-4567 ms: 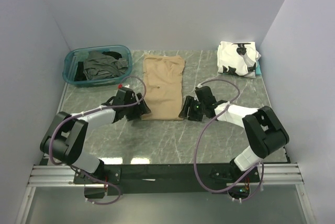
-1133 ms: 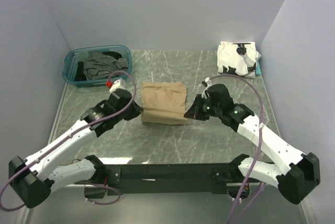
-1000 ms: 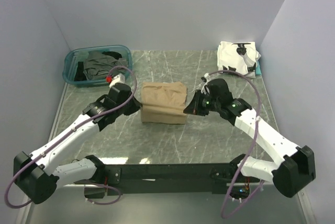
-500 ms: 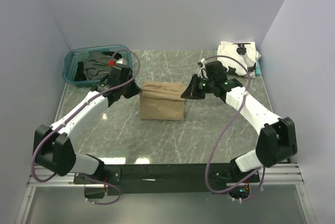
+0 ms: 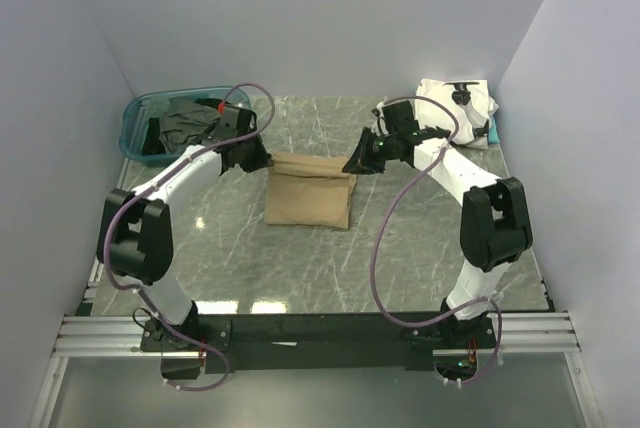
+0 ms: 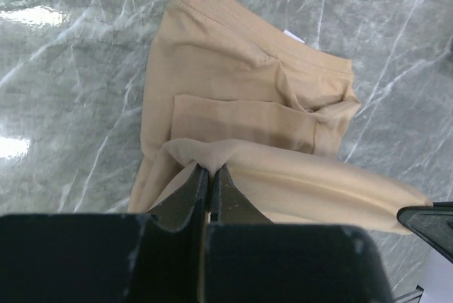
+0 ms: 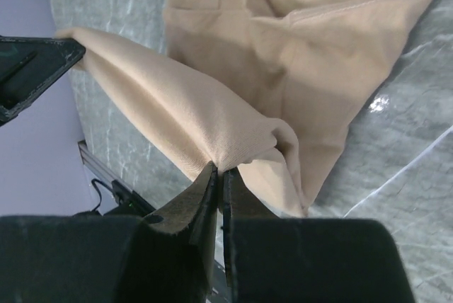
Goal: Fold and stack the t-shirts
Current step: Fold the tshirt
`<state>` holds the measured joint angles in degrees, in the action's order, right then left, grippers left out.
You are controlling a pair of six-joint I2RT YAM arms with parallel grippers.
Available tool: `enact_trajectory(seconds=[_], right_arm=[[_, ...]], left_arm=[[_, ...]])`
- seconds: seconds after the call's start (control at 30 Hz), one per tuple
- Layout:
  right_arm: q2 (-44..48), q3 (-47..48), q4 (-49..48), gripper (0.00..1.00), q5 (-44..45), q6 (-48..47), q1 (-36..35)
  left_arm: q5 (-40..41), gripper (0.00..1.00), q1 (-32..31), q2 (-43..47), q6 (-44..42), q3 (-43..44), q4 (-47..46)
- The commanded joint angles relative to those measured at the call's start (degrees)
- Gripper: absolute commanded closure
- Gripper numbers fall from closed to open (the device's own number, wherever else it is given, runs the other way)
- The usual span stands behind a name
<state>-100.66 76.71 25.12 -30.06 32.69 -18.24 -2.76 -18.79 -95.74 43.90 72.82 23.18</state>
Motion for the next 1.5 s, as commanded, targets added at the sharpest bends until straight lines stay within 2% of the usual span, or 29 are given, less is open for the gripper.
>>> enact_trajectory(seconds=[0.0, 0.27, 0.33, 0.37, 0.43, 0.47, 0.5, 0.57, 0.6, 0.7, 0.77, 0.93, 1.1, 1.37, 1.47], right_arm=[[-1.8, 3.1, -0.3, 1.0, 1.3, -0.3, 1.3], [-9.9, 8.9, 0.6, 1.0, 1.5, -1.0, 2.2], [-12.7, 11.3, 0.9, 1.0, 1.5, -0.9, 2.5], [-13.5, 12.0, 0.9, 0.99, 2.1, -0.5, 2.7], [-15.1, 14.2, 1.2, 0.86, 2.9, -0.5, 2.9], [-15.4, 14.9, 1.4, 0.8, 3.9, -0.5, 2.9], [-15.4, 16.3, 1.9, 0.65, 4.3, -1.0, 2.9], [-15.2, 17.7, 2.6, 0.5, 5.4, -1.5, 2.9], [-14.1, 18.3, 3.1, 0.37, 6.8, -1.7, 2.9], [-10.0, 15.9, 1.7, 0.23, 9.2, -1.8, 2.9], [-5.9, 12.8, 0.9, 0.17, 11.7, -2.0, 2.9], [1.7, 5.8, -0.1, 0.15, 15.7, -2.8, 2.3], [5.6, -0.6, -0.5, 0.15, 18.3, -4.6, -1.3], [-1.4, 0.5, 1.4, 0.15, 27.0, -5.4, -6.6], [-5.0, 1.8, 0.5, 0.14, 27.4, -5.7, -7.6]], left_arm=[[0.0, 0.99, 1.1, -2.4, -2.9, 3.7, -2.3], [-0.7, 0.99, 2.3, -8.8, -3.6, 7.7, -2.3], [-1.4, 0.95, 2.6, -11.0, -3.6, 9.4, -2.1], [-1.7, 0.89, 2.9, -11.7, -4.2, 10.1, -1.8], [-2.0, 0.73, 2.9, -13.4, -4.5, 11.9, -1.5], [-2.1, 0.47, 2.9, -13.7, -5.0, 12.4, -1.1], [-2.2, 0.31, 2.9, -13.6, -5.1, 12.8, -1.2], [-2.7, 0.01, 3.0, -12.6, -5.4, 12.4, -1.9], [-3.0, 0.01, 2.9, -11.2, -5.6, 11.7, -2.7], [-3.7, 0.01, 2.9, -8.7, -6.2, 11.9, -2.2], [-4.3, 0.01, 2.8, -6.0, -6.4, 11.0, -2.5], [-4.4, 0.01, 2.2, 0.9, -5.6, 6.8, -3.6], [-4.1, 0.0, 1.6, 10.9, -3.6, -2.9, -4.5], [-2.5, 0.01, 0.9, 33.7, 2.7, -25.6, -5.6], [-3.6, 0.0, 0.9, 41.4, 5.2, -33.1, -5.7]])
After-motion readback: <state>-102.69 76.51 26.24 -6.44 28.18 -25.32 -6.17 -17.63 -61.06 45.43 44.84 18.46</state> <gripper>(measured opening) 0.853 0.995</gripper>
